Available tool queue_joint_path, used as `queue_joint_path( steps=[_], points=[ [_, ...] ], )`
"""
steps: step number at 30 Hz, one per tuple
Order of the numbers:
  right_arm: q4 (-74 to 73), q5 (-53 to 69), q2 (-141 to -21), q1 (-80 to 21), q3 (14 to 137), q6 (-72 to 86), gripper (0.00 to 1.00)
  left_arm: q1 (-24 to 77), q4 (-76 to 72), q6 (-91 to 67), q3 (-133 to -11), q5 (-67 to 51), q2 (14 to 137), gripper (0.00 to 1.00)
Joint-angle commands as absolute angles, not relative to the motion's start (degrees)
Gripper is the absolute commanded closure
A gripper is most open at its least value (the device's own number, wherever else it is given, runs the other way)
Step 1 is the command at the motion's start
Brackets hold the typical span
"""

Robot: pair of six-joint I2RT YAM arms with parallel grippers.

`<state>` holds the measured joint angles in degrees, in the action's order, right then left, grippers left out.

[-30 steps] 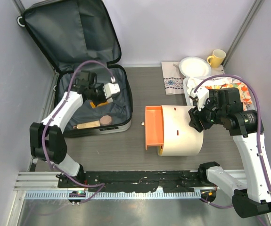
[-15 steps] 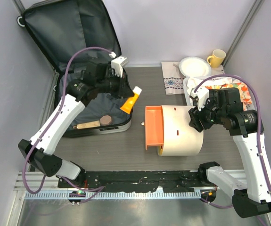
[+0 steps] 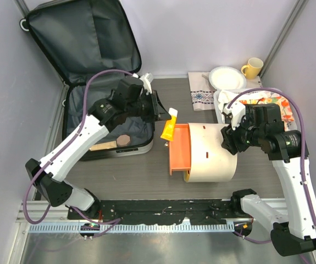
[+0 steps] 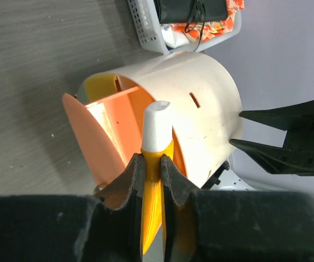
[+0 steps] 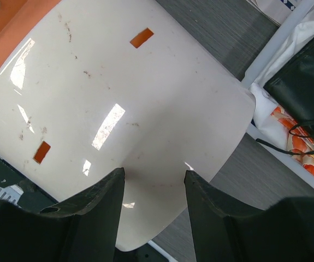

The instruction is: Open, take out, and arrange the luggage

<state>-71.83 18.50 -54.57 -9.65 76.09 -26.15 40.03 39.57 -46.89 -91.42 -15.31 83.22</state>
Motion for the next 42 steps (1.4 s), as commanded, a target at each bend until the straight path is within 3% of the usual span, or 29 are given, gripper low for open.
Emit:
queue_joint_path(
  steps=[1, 8, 10, 15, 17, 18, 21, 22, 24, 25, 27, 33, 42],
  points=[
    [-83.9, 14.9, -54.9, -9.6, 74.0, -24.6, 0.47, 42.8, 36.0, -52.5, -91.8, -12.8, 82.7, 1.00],
    [-83.5, 15.3, -55.6, -9.7, 74.2, -25.0, 0.46, 44.7, 34.5, -54.2, -89.5, -12.7, 83.3, 0.98],
    [-83.6, 15.2, -55.7, -9.7, 74.1, -25.5, 0.46, 45.8, 34.2, -54.2, -89.2, -12.7, 83.4, 0.82],
    [-83.6, 15.4, -55.5, -9.7, 73.4, -25.6, 0.47, 46.1, 32.8, -54.0, -88.6, -14.7, 83.1, 0.57],
    [-83.5, 15.6, -55.5, -9.7, 73.1, -25.3, 0.47, 46.1, 33.0, -53.2, -88.4, -14.2, 82.6, 0.40],
    [-83.4, 15.6, -55.5, -9.7, 73.0, -25.2, 0.46, 46.0, 34.0, -52.8, -88.5, -13.7, 82.0, 0.36],
    [-83.3, 15.6, -55.5, -9.7, 73.1, -25.2, 0.46, 44.7, 35.3, -48.2, -89.5, -11.8, 79.9, 0.45],
    [-83.2, 15.5, -55.5, -9.6, 73.1, -25.3, 0.47, 44.3, 36.0, -46.9, -89.7, -10.5, 79.2, 0.58],
    [-83.3, 15.5, -55.5, -9.7, 73.2, -25.4, 0.47, 42.3, 36.5, -41.9, -88.3, -8.6, 77.2, 0.75],
    [-83.3, 15.5, -55.4, -9.7, 73.2, -25.5, 0.46, 41.7, 37.0, -39.3, -86.3, -8.1, 75.6, 0.89],
    [-83.3, 15.3, -55.5, -9.7, 73.2, -25.8, 0.46, 40.6, 38.1, -32.0, -83.9, -8.8, 74.2, 1.00],
    [-83.4, 15.6, -54.8, -9.7, 72.5, -25.9, 0.47, 41.9, 36.9, -25.9, -76.5, -14.6, 75.5, 1.00],
    [-83.1, 16.1, -54.2, -9.7, 71.2, -25.4, 0.51, 49.1, 27.1, -29.7, -80.6, -20.2, 87.6, 1.00]
  ],
)
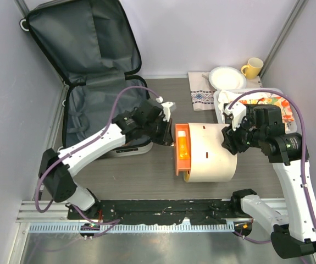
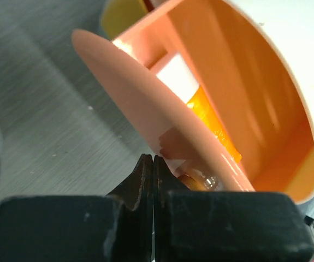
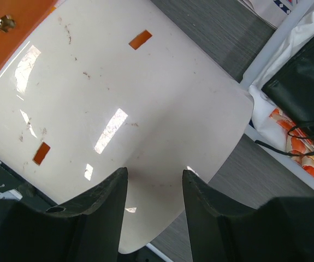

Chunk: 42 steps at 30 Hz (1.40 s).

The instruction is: Open, take out, and arrange the luggage

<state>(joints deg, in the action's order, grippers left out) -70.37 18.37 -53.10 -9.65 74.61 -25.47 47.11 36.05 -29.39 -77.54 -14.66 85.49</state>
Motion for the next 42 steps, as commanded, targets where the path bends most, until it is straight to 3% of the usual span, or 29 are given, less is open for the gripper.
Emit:
queue_joint_path(
  steps=[1, 3, 7, 11, 14, 17, 22, 28, 35, 42],
  points=[
    [-82.9, 16.3, -54.2, -9.7, 70.8, -25.1, 0.51, 49.3, 25.5, -30.1, -81.1, -21.8, 88.3, 1.00],
    [-82.9, 16.5, -54.1, -9.7, 70.7, -24.8, 0.53, 49.6, 21.4, -30.8, -81.6, -23.2, 90.3, 0.97],
    [-83.0, 16.4, -54.0, -9.7, 70.6, -24.5, 0.53, 49.6, 16.4, -30.1, -81.0, -27.5, 91.8, 0.75],
    [-83.4, 15.9, -53.8, -9.7, 70.6, -24.6, 0.53, 49.4, 18.5, -25.9, -81.5, -31.0, 92.1, 0.62],
    [-83.7, 15.9, -53.5, -9.7, 70.5, -24.7, 0.53, 47.2, 27.5, -15.9, -81.7, -34.3, 90.7, 0.66],
    [-83.8, 16.0, -53.4, -9.7, 70.4, -24.6, 0.53, 40.3, 26.2, -8.5, -72.2, -44.3, 86.1, 0.67],
    [-83.8, 16.2, -53.4, -9.7, 70.3, -25.0, 0.53, 37.8, 23.7, 13.0, -61.4, -54.1, 81.9, 0.48],
    [-84.0, 16.6, -53.3, -9.7, 70.5, -24.4, 0.53, 39.5, 9.1, 21.2, -57.0, -54.0, 83.0, 0.45],
    [-84.8, 16.7, -53.5, -9.7, 70.8, -24.5, 0.53, 43.4, -10.5, 16.2, -55.3, -49.3, 87.9, 0.44],
    [-85.0, 16.5, -53.8, -9.7, 71.1, -24.2, 0.53, 46.3, -13.7, 14.9, -57.2, -48.6, 93.0, 0.48]
  ],
)
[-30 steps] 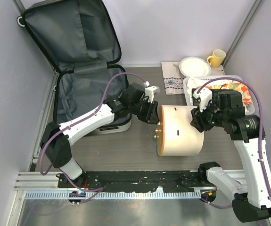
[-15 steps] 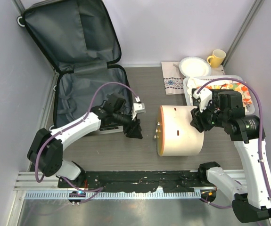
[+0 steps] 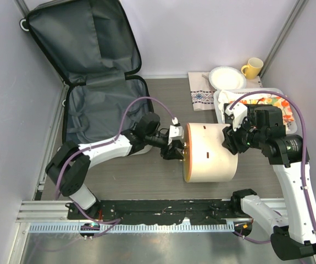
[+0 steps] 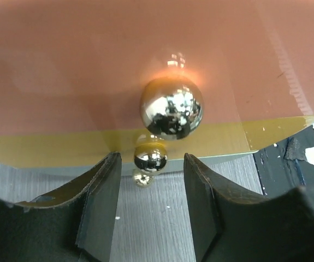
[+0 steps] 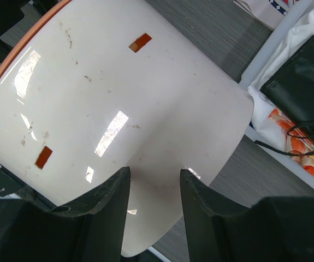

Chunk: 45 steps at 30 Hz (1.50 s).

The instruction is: Open, take out, and arrange the luggage

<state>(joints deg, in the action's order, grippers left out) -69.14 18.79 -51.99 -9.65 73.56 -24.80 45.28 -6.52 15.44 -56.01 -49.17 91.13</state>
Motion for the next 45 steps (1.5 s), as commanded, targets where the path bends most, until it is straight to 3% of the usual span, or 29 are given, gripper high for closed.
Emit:
queue_joint_path(
  steps=[1, 17, 26, 28, 29, 31, 35, 41, 45],
  points=[
    [-85.0, 16.4, -53.8, -9.7, 71.2, -24.1, 0.53, 46.3, -13.9, 14.9, -57.2, -48.6, 93.2, 0.49],
    [-85.7, 15.4, -52.8, -9.7, 70.4, -24.6, 0.53, 45.8, -9.1, 14.0, -51.3, -45.9, 82.7, 0.99],
    [-86.2, 14.9, -52.3, -9.7, 70.3, -25.1, 0.53, 38.0, 7.1, 29.6, -44.7, -50.0, 75.3, 1.00],
    [-86.2, 14.8, -52.3, -9.7, 70.1, -25.3, 0.53, 37.0, 9.0, 30.8, -44.6, -50.0, 75.0, 0.84],
    [-86.2, 14.8, -52.3, -9.7, 70.0, -25.4, 0.53, 37.0, 9.4, 30.5, -45.1, -49.8, 74.8, 0.61],
    [-86.2, 14.5, -52.3, -9.7, 69.9, -25.3, 0.53, 37.0, 9.2, 28.7, -45.7, -49.2, 73.9, 0.46],
    [-86.2, 14.2, -52.3, -9.7, 69.8, -25.7, 0.53, 34.1, 21.5, 28.5, -52.4, -48.1, 70.8, 0.40],
    [-86.3, 13.3, -52.3, -9.7, 70.1, -25.8, 0.53, 17.7, 39.1, 35.0, -58.3, -45.5, 63.7, 0.28],
    [-86.2, 12.7, -52.5, -9.7, 70.0, -26.3, 0.53, 11.5, 44.3, 38.7, -61.3, -43.0, 68.2, 0.30]
  ],
)
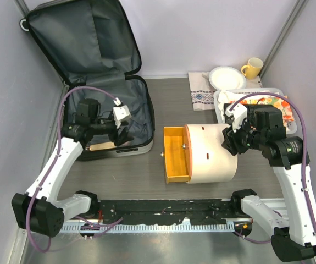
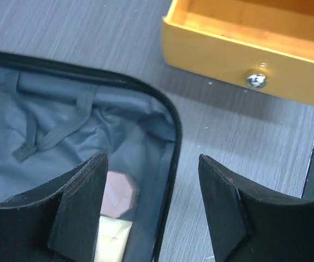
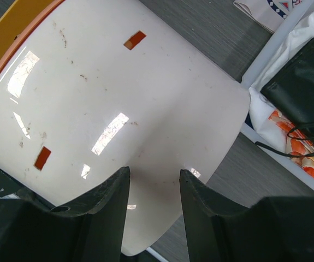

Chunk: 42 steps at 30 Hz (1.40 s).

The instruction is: Open, take out, and arrange the luggage

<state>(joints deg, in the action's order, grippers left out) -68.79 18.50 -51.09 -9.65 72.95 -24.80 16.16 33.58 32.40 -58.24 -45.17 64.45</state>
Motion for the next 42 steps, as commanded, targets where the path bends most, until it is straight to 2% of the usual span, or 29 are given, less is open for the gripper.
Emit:
queue_joint_path(
  steps=[1, 4, 10, 17, 22, 25, 27, 28, 29, 34, 35, 42],
  points=[
    [-86.3, 12.7, -52.4, -9.6, 70.0, -26.2, 0.53, 10.6, 45.9, 39.9, -63.4, -41.9, 72.5, 0.31],
    [-86.3, 12.5, -52.1, -9.7, 70.0, -26.3, 0.52, 8.6, 51.4, 46.9, -67.2, -38.1, 78.8, 0.37],
    [-86.3, 9.2, -51.6, -9.7, 69.6, -26.1, 0.52, 4.7, 56.1, 59.9, -68.6, -32.6, 87.8, 0.39],
    [-86.2, 8.2, -50.8, -9.6, 67.7, -26.5, 0.52, 4.0, 52.8, 68.8, -63.2, -24.7, 93.9, 0.38],
    [-86.1, 6.9, -51.1, -9.7, 66.5, -26.9, 0.52, 4.0, 44.7, 67.9, -62.0, -21.8, 100.5, 0.39],
    [-86.2, 6.9, -51.9, -9.7, 67.1, -26.4, 0.52, 4.0, 41.4, 65.5, -63.4, -22.3, 102.8, 0.46],
    [-86.2, 6.9, -51.9, -9.7, 67.1, -26.5, 0.52, 3.8, 40.9, 64.4, -64.3, -24.2, 104.1, 0.56],
    [-86.2, 6.7, -51.9, -9.7, 67.0, -26.9, 0.52, 3.6, 40.7, 63.5, -65.6, -25.1, 104.1, 0.61],
    [-86.2, 6.5, -51.9, -9.7, 67.0, -27.1, 0.52, 3.3, 40.6, 62.5, -66.4, -25.9, 103.8, 0.73],
    [-86.2, 5.3, -52.2, -9.7, 67.6, -27.4, 0.52, 1.8, 42.5, 58.4, -71.2, -31.4, 101.3, 0.97],
    [-86.2, 5.4, -52.2, -9.7, 67.7, -27.2, 0.52, 1.7, 42.1, 57.6, -71.4, -31.6, 100.8, 1.00],
    [-86.2, 5.1, -51.9, -9.7, 67.0, -27.2, 0.52, 1.6, 36.0, 50.3, -70.1, -31.9, 96.7, 1.00]
  ],
)
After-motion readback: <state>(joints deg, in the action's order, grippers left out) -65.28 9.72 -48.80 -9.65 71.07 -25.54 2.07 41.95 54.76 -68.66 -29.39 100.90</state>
